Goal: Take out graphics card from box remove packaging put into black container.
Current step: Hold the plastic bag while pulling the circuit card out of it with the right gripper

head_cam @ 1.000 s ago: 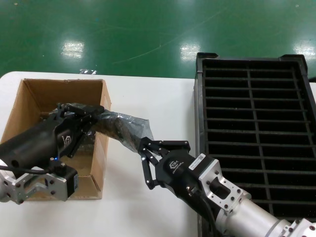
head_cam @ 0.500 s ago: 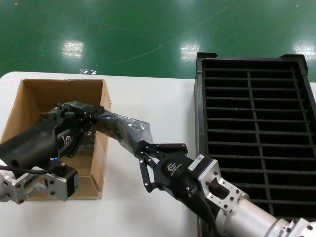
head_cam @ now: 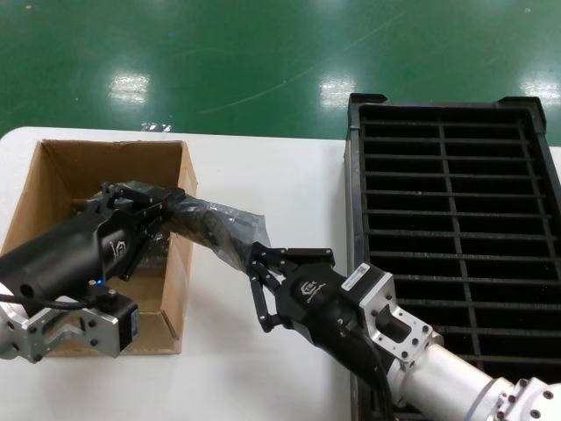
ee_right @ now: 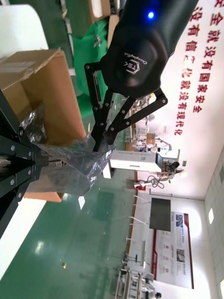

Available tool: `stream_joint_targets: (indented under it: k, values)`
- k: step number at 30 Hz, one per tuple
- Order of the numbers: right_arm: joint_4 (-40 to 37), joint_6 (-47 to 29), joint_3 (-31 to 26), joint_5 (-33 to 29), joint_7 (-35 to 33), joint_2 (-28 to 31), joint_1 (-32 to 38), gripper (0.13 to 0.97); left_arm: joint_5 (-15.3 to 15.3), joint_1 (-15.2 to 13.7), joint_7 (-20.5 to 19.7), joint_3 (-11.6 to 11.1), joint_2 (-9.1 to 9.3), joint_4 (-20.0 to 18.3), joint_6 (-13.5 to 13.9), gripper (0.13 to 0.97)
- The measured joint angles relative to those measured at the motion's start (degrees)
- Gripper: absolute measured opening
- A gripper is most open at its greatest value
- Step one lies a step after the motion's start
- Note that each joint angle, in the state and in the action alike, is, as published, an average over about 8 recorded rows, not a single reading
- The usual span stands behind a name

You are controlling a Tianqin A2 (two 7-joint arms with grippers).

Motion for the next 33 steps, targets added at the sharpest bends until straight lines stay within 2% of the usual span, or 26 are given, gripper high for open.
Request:
stream_joint_targets:
  k: [10, 21, 33]
  values:
    - [-3.9, -5.4, 3.3, -4.5, 5.7, -2.3, -1.0, 0.130, 0.0, 0.0, 0.0, 0.0, 0.00, 0.0, 0.0, 0.139]
    - [-9.3, -11.5, 9.6, -10.9, 10.9, -6.6, -2.7, 0.130, 0.0, 0.0, 0.0, 0.0, 0.00, 0.0, 0.0, 0.139]
    - [-12.5, -14.5, 12.8, -19.4, 14.9, -10.0, -4.4, 0.137, 0.0, 0.0, 0.0, 0.0, 0.00, 0.0, 0.0, 0.139]
